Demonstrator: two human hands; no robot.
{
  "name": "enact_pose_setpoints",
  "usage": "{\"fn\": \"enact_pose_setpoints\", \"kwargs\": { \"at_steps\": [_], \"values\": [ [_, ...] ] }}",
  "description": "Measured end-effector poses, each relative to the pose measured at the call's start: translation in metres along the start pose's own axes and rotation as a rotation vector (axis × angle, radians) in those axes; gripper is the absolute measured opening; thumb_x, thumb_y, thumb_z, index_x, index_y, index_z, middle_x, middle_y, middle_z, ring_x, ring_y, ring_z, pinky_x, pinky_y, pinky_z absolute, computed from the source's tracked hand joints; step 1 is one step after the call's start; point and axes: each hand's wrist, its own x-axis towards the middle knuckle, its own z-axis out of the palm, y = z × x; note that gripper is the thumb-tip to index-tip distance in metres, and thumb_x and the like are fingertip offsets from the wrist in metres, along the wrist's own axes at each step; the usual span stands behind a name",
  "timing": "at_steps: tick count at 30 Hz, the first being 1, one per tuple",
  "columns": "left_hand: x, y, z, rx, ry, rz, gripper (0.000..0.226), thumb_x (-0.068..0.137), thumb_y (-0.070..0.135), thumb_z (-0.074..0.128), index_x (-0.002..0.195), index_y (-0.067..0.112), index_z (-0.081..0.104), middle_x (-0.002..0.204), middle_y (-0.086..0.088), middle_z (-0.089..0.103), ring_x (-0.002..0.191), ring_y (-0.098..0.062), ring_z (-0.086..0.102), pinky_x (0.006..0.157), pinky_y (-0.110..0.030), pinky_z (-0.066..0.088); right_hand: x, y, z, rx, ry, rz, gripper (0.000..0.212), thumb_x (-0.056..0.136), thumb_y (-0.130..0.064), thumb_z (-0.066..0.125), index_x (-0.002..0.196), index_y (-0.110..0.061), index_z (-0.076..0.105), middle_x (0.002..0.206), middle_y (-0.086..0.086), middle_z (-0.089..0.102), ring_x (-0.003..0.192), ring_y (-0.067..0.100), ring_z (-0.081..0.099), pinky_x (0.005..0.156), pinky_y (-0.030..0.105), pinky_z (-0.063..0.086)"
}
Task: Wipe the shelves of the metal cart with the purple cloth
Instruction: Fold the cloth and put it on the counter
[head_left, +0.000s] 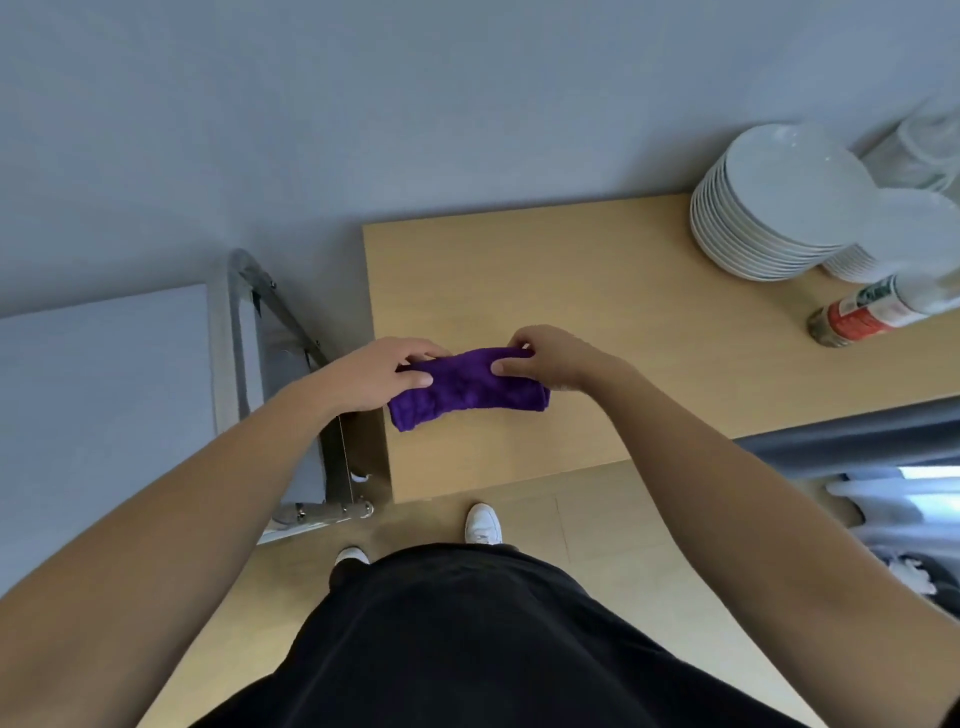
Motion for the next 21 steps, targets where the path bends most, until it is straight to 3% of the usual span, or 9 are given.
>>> {"fn": "enact_pose_setpoints", "kwargs": {
  "at_steps": [3, 7, 9, 11, 13, 15, 18, 21],
  "values": [
    [0.011, -0.004, 0.009, 0.177, 0.129, -0.020, 0.039, 0.097, 0.023, 0.052, 0.136, 0.029, 0.050, 0.126, 0.004, 0.058, 0.115, -0.016, 0.055, 0.098, -0.033, 0.046, 0.016, 0.001, 0.019, -0.099, 0.182, 0.020, 0.039, 0.084, -0.048, 0.064, 0.107, -0.019, 0.053, 0.104, 0.003, 0.062, 0.091, 0.021, 0.059, 0.078, 0.037, 0.051],
    [0.010, -0.007, 0.028, 0.545, 0.450, -0.078, 0.044, 0.092, 0.026, 0.060, 0.135, 0.021, 0.050, 0.128, -0.008, 0.052, 0.114, -0.027, 0.055, 0.095, -0.041, 0.047, 0.021, 0.006, 0.042, -0.400, 0.501, -0.113, 0.043, 0.086, -0.034, 0.064, 0.125, -0.020, 0.050, 0.126, 0.004, 0.050, 0.116, 0.027, 0.045, 0.096, 0.037, 0.041],
    [0.005, -0.004, 0.044, 0.656, 0.593, -0.046, 0.044, 0.088, 0.022, 0.063, 0.130, 0.017, 0.054, 0.130, -0.013, 0.052, 0.117, -0.031, 0.052, 0.095, -0.046, 0.046, 0.016, 0.009, 0.051, -0.413, 0.628, -0.232, 0.040, 0.082, -0.017, 0.064, 0.121, -0.020, 0.055, 0.125, 0.004, 0.050, 0.114, 0.027, 0.046, 0.093, 0.038, 0.043],
    [0.001, 0.000, 0.065, 0.708, 0.629, 0.033, 0.043, 0.088, 0.025, 0.053, 0.130, 0.017, 0.055, 0.131, -0.015, 0.052, 0.117, -0.035, 0.052, 0.091, -0.047, 0.047, 0.012, 0.015, 0.065, -0.435, 0.719, -0.352, 0.039, 0.074, -0.006, 0.064, 0.110, -0.019, 0.062, 0.115, 0.003, 0.057, 0.102, 0.027, 0.053, 0.082, 0.037, 0.049],
    [-0.003, 0.005, 0.091, 0.749, 0.472, 0.045, 0.049, 0.090, 0.033, 0.039, 0.136, 0.022, 0.050, 0.140, -0.014, 0.048, 0.126, -0.037, 0.046, 0.098, -0.049, 0.044, 0.008, 0.022, 0.078, -0.442, 0.683, -0.432, 0.039, 0.071, -0.005, 0.066, 0.107, -0.019, 0.065, 0.108, 0.002, 0.061, 0.096, 0.027, 0.057, 0.077, 0.038, 0.051],
    [-0.004, 0.007, 0.107, 0.769, 0.356, -0.017, 0.050, 0.093, 0.034, 0.042, 0.143, 0.027, 0.042, 0.153, -0.012, 0.034, 0.140, -0.039, 0.029, 0.111, -0.052, 0.032, 0.004, 0.033, 0.086, -0.428, 0.594, -0.448, 0.044, 0.073, -0.007, 0.065, 0.116, -0.019, 0.064, 0.111, 0.001, 0.061, 0.100, 0.025, 0.057, 0.081, 0.038, 0.053],
    [-0.005, 0.010, 0.104, 0.682, 0.345, -0.060, 0.052, 0.093, 0.031, 0.049, 0.144, 0.031, 0.039, 0.157, -0.006, 0.027, 0.146, -0.034, 0.018, 0.118, -0.050, 0.022, 0.001, 0.040, 0.083, -0.441, 0.465, -0.402, 0.049, 0.081, -0.014, 0.059, 0.129, -0.021, 0.056, 0.126, 0.000, 0.055, 0.115, 0.023, 0.051, 0.093, 0.038, 0.049],
    [-0.013, 0.028, 0.094, 0.618, 0.335, -0.099, 0.052, 0.093, 0.029, 0.049, 0.144, 0.032, 0.038, 0.156, -0.002, 0.028, 0.146, -0.027, 0.020, 0.119, -0.043, 0.021, -0.013, 0.022, 0.056, -0.371, 0.158, -0.352, 0.050, 0.092, -0.026, 0.052, 0.141, -0.020, 0.044, 0.141, 0.002, 0.044, 0.129, 0.023, 0.040, 0.107, 0.036, 0.037]
  ]
}}
